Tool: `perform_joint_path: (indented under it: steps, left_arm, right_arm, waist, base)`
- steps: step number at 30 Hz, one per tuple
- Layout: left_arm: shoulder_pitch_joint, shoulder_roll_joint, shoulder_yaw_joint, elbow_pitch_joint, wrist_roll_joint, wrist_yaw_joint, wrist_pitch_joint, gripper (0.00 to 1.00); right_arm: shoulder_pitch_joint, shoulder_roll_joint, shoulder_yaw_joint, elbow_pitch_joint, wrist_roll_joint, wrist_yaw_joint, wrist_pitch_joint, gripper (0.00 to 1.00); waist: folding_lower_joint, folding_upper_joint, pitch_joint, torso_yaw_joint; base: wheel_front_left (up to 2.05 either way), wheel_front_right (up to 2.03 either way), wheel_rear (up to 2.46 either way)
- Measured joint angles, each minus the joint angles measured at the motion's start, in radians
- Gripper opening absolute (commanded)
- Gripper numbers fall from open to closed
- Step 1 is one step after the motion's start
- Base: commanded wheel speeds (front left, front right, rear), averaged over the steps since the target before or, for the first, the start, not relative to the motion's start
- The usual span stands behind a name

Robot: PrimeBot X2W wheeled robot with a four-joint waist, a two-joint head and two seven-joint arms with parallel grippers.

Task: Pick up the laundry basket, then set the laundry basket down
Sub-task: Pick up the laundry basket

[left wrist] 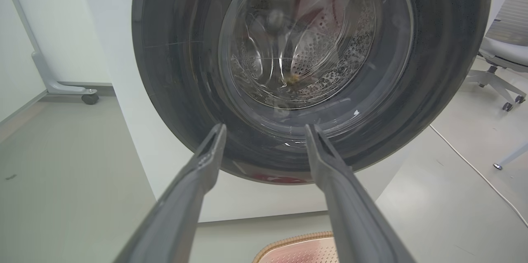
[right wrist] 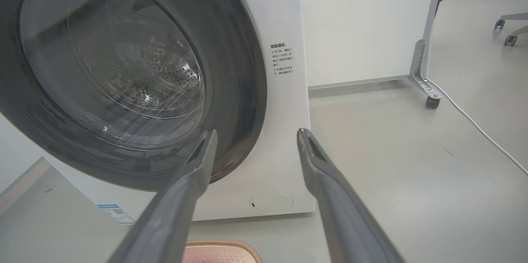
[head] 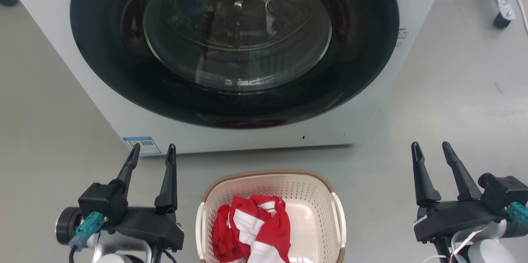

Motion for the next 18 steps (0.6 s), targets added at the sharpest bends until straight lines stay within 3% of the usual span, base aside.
perform_joint_path:
  steps: [9,18]
  left_arm:
    - [-0.076,-0.012,-0.009,0.048,0.007,-0.002,0.026,1.00]
    - [-0.182,-0.023,-0.016,0.129,-0.018,-0.033,0.056,1.00]
  right_arm:
    - [-0.056,-0.005,0.016,0.019,-0.003,0.000,0.039,1.00]
    - [-0.144,-0.003,0.040,0.064,-0.009,0.001,0.081,1.00]
  waist:
    - [0.0001,0.0000,0.125,0.007]
    - [0.0001,0.0001,0.256,0.017]
  base:
    - [0.00,0.00,0.00]
    - [0.00,0.00,0.00]
